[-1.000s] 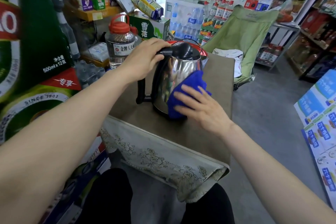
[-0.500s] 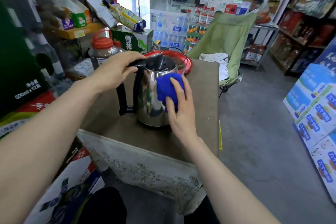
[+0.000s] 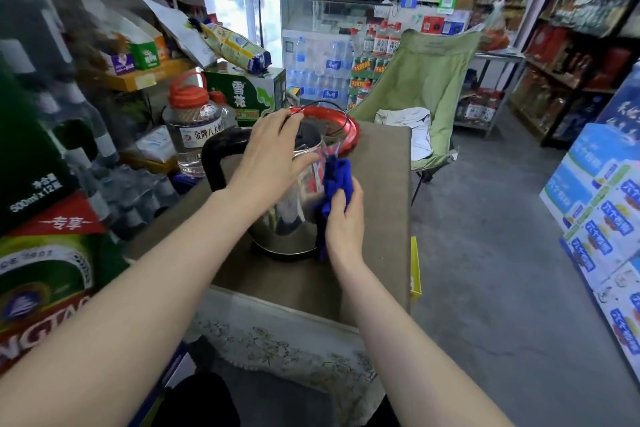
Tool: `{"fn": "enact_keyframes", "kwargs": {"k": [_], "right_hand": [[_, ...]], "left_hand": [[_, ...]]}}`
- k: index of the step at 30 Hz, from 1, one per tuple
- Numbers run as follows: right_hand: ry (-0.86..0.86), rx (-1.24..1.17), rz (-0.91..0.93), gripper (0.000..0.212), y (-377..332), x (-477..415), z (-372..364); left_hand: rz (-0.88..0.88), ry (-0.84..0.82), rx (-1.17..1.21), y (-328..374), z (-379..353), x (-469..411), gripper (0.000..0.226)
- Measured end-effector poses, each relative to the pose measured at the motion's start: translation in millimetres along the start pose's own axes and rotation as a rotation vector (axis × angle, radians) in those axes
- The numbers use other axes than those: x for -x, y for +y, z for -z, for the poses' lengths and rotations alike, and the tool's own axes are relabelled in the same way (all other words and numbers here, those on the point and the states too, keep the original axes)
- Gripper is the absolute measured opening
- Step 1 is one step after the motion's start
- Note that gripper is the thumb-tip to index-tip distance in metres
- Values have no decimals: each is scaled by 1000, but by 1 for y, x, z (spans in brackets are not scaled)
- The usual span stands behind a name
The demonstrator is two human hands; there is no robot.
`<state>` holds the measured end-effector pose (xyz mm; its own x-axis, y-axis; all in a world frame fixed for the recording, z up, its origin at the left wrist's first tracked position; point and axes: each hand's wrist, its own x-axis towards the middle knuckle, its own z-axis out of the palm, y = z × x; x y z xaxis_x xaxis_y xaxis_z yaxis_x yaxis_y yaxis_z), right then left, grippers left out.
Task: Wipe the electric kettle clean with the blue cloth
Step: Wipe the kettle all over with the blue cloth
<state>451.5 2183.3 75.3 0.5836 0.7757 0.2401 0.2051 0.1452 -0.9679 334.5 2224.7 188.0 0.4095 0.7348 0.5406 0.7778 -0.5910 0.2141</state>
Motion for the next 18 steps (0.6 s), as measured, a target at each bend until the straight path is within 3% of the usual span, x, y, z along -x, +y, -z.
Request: {"fn": "enact_keyframes", "kwargs": {"k": [2, 7, 9, 15, 18], "right_hand": [[-25, 42, -59, 45, 6, 20, -1], [-5, 65, 263, 44, -23, 45, -6], [18, 59, 313, 44, -31, 31, -9], [-4, -16, -146, 43, -2, 29, -14], [-32, 66, -18, 46, -16, 58, -10]], "left_hand": [[-21, -61, 16, -7, 7, -2, 72], [-118, -209, 72, -30, 32, -3, 70], [-137, -255, 95, -38, 39, -2, 69], [-41, -200, 126, -24, 29, 13, 71], [62, -104, 89, -8, 9, 18, 75]]}}
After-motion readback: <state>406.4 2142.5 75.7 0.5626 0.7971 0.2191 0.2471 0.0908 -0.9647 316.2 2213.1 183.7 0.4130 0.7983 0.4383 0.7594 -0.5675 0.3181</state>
